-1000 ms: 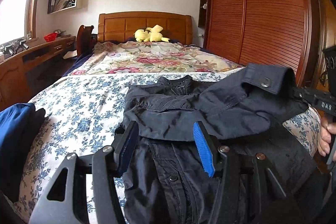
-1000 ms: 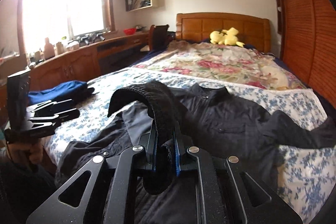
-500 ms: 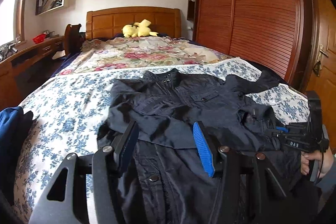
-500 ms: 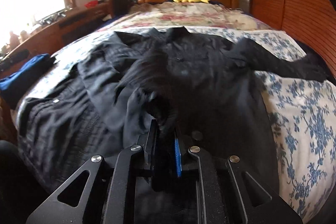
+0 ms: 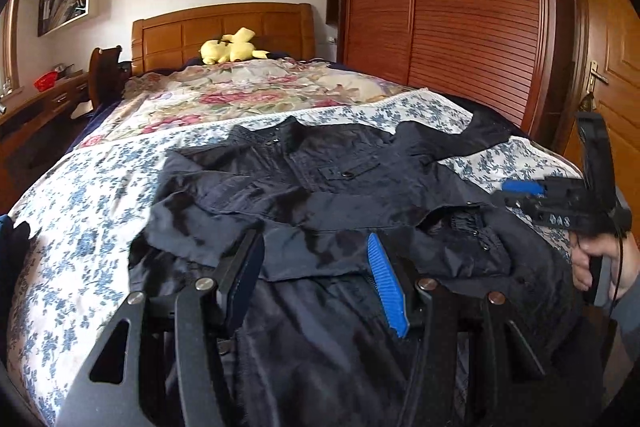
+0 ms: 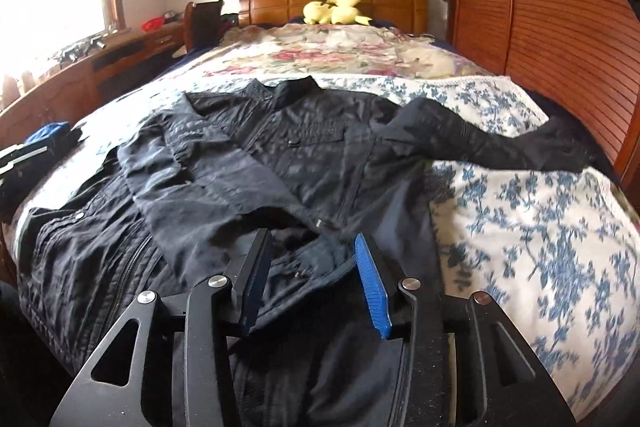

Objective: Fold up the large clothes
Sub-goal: 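Move the right tool to the other sleeve cuff and close on it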

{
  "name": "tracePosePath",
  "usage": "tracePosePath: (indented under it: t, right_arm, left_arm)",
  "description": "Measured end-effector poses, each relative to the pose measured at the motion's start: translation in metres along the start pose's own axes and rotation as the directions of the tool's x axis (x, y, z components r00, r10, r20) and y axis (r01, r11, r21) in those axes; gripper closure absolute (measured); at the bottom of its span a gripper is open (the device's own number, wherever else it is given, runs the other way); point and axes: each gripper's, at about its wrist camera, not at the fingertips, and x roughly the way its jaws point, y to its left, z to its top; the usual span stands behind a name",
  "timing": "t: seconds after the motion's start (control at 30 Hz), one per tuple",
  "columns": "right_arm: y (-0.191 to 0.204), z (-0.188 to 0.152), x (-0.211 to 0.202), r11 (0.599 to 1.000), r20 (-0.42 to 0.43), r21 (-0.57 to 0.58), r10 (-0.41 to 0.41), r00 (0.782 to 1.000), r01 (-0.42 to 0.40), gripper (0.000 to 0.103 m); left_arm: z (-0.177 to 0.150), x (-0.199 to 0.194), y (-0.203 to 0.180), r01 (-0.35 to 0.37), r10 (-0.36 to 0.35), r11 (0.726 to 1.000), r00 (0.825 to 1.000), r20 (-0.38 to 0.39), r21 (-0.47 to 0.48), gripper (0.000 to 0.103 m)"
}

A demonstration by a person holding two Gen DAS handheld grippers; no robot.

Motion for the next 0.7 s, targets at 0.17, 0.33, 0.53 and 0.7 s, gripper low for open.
tracePosePath:
  t: [0.17, 0.33, 0.53, 0.7]
  right_arm:
    - [-0.008, 0.023, 0.025, 0.999, -0.033, -0.021, 0.032, 0.999, -0.033, 0.060]
    - [-0.009, 0.032, 0.062, 0.997, -0.106, -0.035, 0.065, 0.992, -0.069, 0.069]
    - [-0.001, 0.013, 0.090, 0.988, -0.222, -0.047, 0.135, 0.966, -0.149, 0.079]
    - [0.002, -0.006, 0.094, 0.984, -0.234, -0.064, 0.150, 0.961, -0.169, 0.080]
  left_arm:
    - [0.003, 0.012, -0.015, 0.021, -0.021, 1.000, 1.000, -0.010, 0.005, 0.050]
    - [0.004, 0.020, -0.024, 0.031, -0.031, 0.999, 0.999, -0.019, 0.007, 0.050]
    - [0.001, 0.033, -0.031, 0.026, -0.026, 1.000, 0.999, -0.042, 0.017, 0.050]
    - [-0.001, 0.046, -0.033, 0.011, -0.009, 1.000, 0.998, -0.068, 0.024, 0.050]
